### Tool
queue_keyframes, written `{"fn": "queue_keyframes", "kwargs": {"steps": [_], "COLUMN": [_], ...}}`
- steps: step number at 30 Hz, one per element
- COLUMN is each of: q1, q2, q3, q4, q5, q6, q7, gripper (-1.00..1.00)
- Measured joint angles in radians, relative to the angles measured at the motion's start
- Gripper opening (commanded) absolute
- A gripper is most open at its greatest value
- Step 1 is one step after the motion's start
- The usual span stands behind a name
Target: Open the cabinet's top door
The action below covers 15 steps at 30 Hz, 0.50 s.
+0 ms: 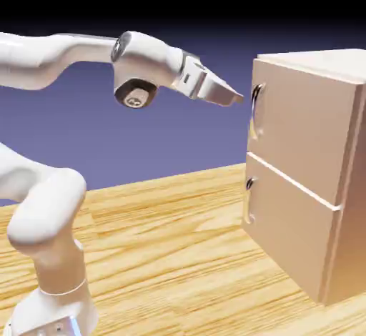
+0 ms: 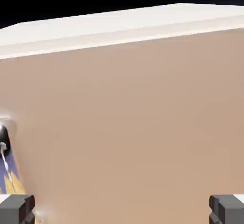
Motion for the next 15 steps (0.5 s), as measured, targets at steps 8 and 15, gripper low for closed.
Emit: {"fn": "queue_keyframes", "kwargs": {"steps": [8,15], "q1": [-0.150,-0.281], "q2": [-0.113,-0.211], "q3": [0.170,0.319], "q4": [0.051,0.095], "q5": [0.348,0.652], "q6": [-0.039,-0.074], "q7": [-0.173,-0.324], "gripper": [0.00,0.00]}}
